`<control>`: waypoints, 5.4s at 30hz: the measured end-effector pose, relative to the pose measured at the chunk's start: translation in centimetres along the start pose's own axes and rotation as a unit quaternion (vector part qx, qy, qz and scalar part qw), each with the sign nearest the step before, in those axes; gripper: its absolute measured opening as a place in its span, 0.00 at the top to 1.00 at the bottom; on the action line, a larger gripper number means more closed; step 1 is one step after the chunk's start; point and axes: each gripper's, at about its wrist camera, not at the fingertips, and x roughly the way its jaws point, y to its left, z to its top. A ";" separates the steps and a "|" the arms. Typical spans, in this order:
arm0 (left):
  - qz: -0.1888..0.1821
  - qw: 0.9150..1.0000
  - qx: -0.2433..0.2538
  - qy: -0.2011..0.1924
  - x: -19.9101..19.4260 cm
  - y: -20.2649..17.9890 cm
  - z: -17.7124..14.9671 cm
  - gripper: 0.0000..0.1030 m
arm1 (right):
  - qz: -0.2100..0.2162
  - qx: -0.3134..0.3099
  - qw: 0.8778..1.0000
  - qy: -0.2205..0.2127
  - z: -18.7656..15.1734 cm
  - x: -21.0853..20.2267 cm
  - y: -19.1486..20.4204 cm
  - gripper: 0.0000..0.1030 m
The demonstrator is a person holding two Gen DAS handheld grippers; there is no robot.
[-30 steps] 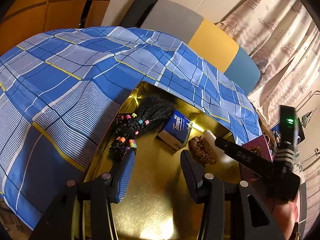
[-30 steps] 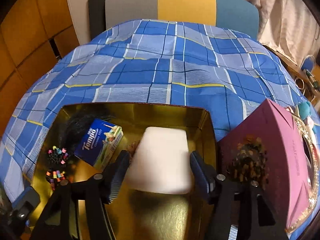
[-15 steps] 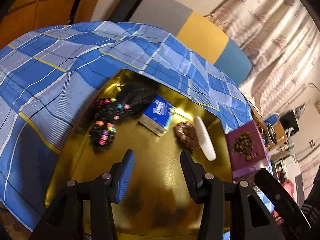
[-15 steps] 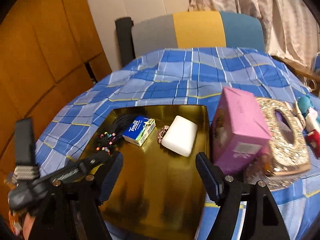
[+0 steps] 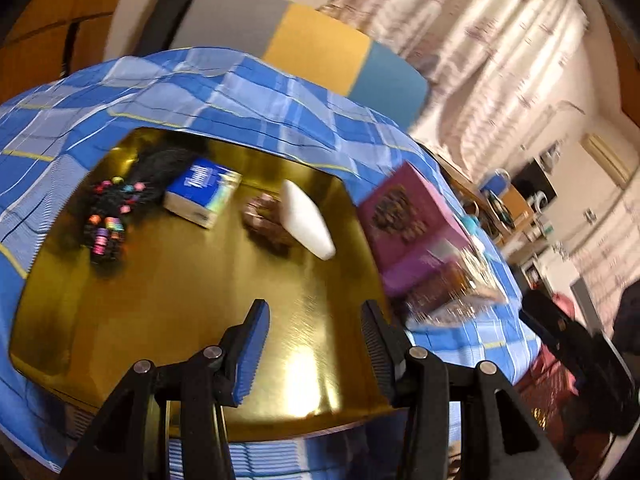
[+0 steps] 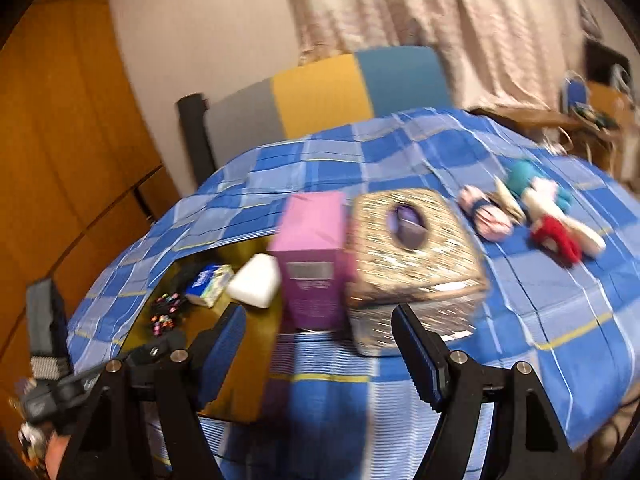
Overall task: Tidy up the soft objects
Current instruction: 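Withdraw both grippers from the tray toward the remaining items, then grasp the long white fluffy sock with the right gripper, then grasp the red fuzzy sock with the left gripper while the right holds the white sock, then carry the red sock into the tray and open the left gripper while the right carries the white sock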
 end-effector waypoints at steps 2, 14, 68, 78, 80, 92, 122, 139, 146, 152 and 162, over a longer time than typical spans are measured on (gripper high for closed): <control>-0.003 1.000 0.017 0.003 0.0 -1.1 -0.5 0.54 | -0.010 0.015 1.000 -0.003 -0.2 -0.4 -1.7 0.26; -0.028 0.996 0.080 0.017 0.1 -6.6 -3.2 0.54 | -0.110 0.128 0.986 0.012 -1.7 0.1 -13.2 0.26; -0.078 0.990 0.115 0.038 3.1 -14.1 -3.4 0.53 | -0.196 -0.046 0.970 0.134 12.9 12.3 -29.6 0.34; -0.089 0.989 0.113 0.047 3.2 -13.4 -2.8 0.53 | -0.258 -0.142 0.932 0.212 11.2 18.1 -29.0 0.47; -0.096 0.987 0.114 0.058 3.6 -13.6 -2.9 0.53 | -0.258 -0.141 0.932 0.210 10.9 17.4 -28.8 0.54; -0.129 0.974 0.149 0.113 6.8 -21.8 -3.9 0.53 | -0.096 0.063 0.980 0.162 10.2 7.1 -32.5 0.59; 0.055 0.968 0.145 0.198 30.7 -33.1 -0.3 0.42 | -0.064 0.155 0.967 0.190 7.1 6.2 -36.7 0.64; 0.019 0.963 0.220 0.157 24.4 -32.4 -4.4 0.79 | -0.012 0.218 0.957 0.192 6.2 6.1 -37.8 0.64; -0.032 0.951 0.257 0.167 19.4 -32.0 -8.1 0.79 | -0.011 0.195 0.963 0.184 6.0 6.1 -36.6 0.64; -0.069 0.949 0.281 0.127 12.5 -29.1 -8.1 0.79 | -0.023 0.175 0.968 0.178 5.9 6.1 -36.4 0.64; -0.049 0.976 0.198 0.072 4.4 -18.6 -4.4 0.79 | 0.023 0.198 0.970 0.137 3.3 5.3 -33.6 0.64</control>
